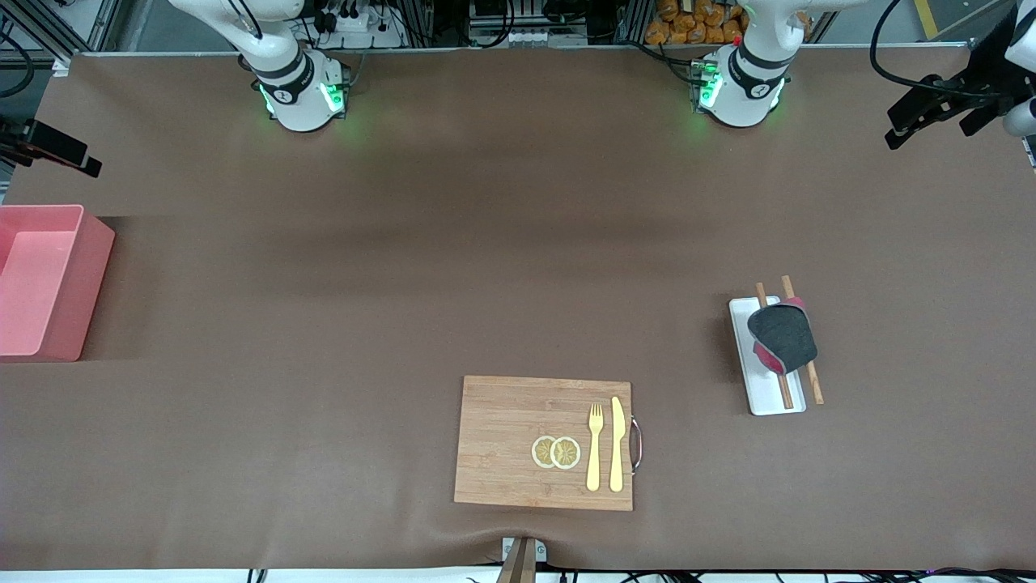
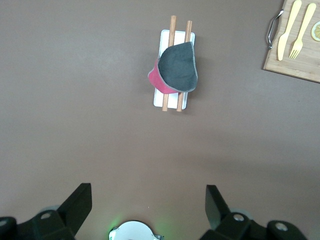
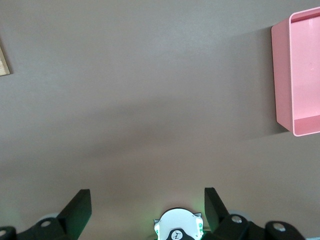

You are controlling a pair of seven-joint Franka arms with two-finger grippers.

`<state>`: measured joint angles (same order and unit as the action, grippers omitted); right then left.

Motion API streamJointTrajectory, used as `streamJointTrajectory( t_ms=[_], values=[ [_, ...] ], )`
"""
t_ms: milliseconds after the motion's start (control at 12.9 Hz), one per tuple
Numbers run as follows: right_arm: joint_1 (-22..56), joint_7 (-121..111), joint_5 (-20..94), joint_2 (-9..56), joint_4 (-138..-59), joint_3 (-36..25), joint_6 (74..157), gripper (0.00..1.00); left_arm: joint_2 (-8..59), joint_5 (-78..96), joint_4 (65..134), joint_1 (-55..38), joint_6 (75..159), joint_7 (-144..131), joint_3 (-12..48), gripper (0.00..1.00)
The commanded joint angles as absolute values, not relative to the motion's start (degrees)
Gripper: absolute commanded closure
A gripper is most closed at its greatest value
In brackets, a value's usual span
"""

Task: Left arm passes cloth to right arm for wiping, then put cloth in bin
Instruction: 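Reach the left gripper down to the grey-pink cloth on the tray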

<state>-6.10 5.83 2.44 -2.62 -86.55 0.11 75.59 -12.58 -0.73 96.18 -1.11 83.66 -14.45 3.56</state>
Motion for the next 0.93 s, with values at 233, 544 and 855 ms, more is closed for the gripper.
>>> streamJointTrajectory(
  t_ms=[233, 544, 855],
  values=[
    [-5.9, 6.4, 2.6, -2.9, -86.7, 0.1, 75.6, 0.0, -7.7, -2.5, 91.6, -1.6, 82.5, -12.3, 2.9, 0.0],
    [-5.9, 6.4, 2.6, -2.9, -86.7, 0.1, 75.6, 0.0, -3.4, -1.8, 96.6, -1.1, 87.1, -12.8, 2.8, 0.0],
    [-5.9, 6.4, 2.6, -2.9, -86.7, 0.1, 75.6, 0.0, -4.2, -1.4, 110.6, 2.4, 104.3, -11.8, 3.3, 0.0]
  ],
)
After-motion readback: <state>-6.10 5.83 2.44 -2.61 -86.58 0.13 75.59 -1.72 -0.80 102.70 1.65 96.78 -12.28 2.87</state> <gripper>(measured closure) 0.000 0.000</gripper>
